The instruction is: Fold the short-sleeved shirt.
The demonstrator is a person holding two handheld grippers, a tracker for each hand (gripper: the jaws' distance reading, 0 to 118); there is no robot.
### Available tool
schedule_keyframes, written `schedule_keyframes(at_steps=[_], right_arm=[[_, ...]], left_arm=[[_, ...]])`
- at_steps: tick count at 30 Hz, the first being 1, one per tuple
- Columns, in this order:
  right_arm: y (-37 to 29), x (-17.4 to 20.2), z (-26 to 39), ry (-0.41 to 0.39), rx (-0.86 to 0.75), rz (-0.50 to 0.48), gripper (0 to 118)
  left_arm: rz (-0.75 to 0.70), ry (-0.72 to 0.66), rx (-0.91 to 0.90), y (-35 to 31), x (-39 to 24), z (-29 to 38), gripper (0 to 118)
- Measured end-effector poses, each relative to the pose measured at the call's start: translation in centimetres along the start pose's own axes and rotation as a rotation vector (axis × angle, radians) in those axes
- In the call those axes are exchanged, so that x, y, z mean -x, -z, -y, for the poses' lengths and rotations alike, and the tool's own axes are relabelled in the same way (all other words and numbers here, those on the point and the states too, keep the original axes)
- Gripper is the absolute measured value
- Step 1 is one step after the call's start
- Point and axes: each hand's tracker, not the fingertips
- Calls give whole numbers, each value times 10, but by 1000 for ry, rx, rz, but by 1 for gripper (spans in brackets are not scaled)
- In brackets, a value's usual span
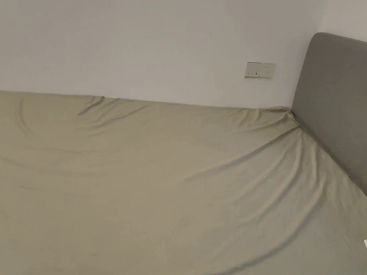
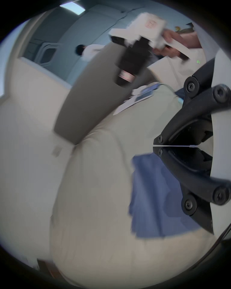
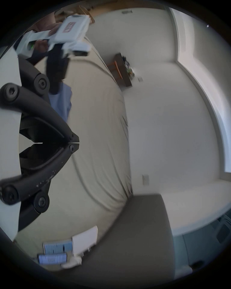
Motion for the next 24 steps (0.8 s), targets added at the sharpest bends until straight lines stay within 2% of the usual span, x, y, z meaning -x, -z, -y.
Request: schedule_keyframes(at_steps=[5, 9, 10, 11, 12, 13, 14, 15, 16, 17, 18, 20, 22, 24], right_arm=[[90, 31, 31, -52, 302, -149, 2], [146, 46, 68, -77, 629, -153, 2], [156, 47, 75, -85, 663, -135, 2], [160, 48, 76, -108, 651, -124, 2], [159, 48, 68, -98, 613, -138, 2], [161, 45, 60, -86, 646, -134, 2], [164, 44, 56, -70, 687, -131, 2], [168, 43, 57, -81, 693, -143, 2], [172, 40, 58, -90, 695, -155, 2], [172, 36, 57, -87, 700, -164, 2], [172, 33, 56, -74, 706, -175, 2], [173, 25, 56, -33, 712, -195, 2], [173, 17, 61, 45, 707, -213, 2], [172, 9, 65, 126, 697, -223, 2]], left_arm=[[-118, -149, -140, -49, 47, -7, 0], [-194, -264, -179, -75, 79, 5, 0], [-208, -283, -183, -80, 86, 8, 0], [-214, -297, -183, -84, 92, 11, 0], [-215, -314, -180, -88, 101, 12, 1], [-210, -330, -169, -89, 108, 12, 8], [-212, -344, -148, -88, 116, 11, 22], [-213, -366, -120, -84, 125, 9, 53], [-195, -386, -88, -73, 134, 9, 102], [-165, -419, -58, -63, 143, 9, 118], [-82, -477, -82, -55, 153, 12, 116], [-57, -588, 14, -29, 174, 18, 115], [45, -694, 129, 3, 191, 32, 115], [76, -733, 245, 30, 195, 42, 113]])
